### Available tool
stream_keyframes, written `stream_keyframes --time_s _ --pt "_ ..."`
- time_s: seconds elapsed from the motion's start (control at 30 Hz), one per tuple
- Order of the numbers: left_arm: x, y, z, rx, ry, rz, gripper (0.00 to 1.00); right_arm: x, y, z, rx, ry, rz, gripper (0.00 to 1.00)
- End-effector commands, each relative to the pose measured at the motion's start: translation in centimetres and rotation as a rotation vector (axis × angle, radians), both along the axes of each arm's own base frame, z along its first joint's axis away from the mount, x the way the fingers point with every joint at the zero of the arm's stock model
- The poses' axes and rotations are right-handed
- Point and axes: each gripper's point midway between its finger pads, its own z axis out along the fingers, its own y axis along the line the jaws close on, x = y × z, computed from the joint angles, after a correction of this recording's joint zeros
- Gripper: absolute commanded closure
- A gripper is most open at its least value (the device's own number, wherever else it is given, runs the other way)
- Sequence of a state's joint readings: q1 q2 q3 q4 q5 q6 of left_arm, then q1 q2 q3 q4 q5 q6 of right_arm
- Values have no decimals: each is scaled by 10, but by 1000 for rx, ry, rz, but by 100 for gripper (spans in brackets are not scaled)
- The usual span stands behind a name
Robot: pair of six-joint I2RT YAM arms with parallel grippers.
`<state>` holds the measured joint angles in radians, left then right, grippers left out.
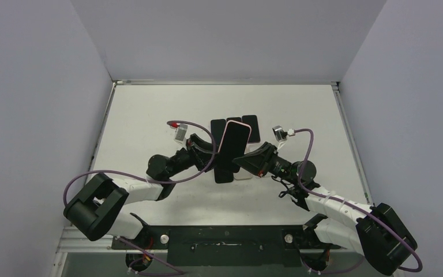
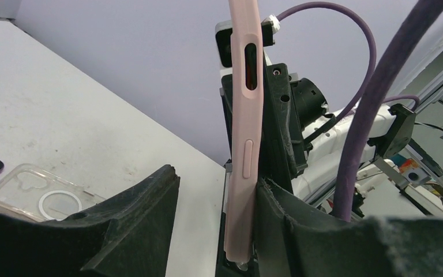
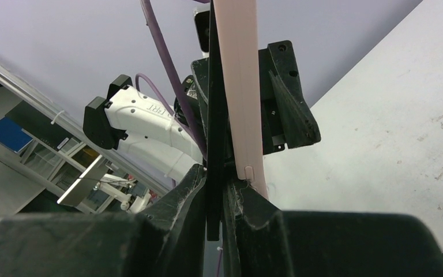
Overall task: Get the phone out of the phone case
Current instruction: Remove the phone case from the phone.
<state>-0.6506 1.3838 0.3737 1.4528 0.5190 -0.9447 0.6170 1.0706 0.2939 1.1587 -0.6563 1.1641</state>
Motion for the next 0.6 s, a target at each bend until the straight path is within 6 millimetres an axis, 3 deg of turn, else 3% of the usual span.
stream_keyframes --time_s 0.0,0.13,0.37,0.57 --pt "-16 0 44 -106 -157 -79 57 -15 1 18 27 -110 48 100" --pt "-10 2 42 -99 -152 -64 75 -16 2 13 7 -111 59 100" --pt "15 22 36 -77 -102 25 98 -19 2 -5 -61 -110 62 100" --pt "29 32 28 -48 -63 81 100 -23 1 -15 -101 -118 76 100"
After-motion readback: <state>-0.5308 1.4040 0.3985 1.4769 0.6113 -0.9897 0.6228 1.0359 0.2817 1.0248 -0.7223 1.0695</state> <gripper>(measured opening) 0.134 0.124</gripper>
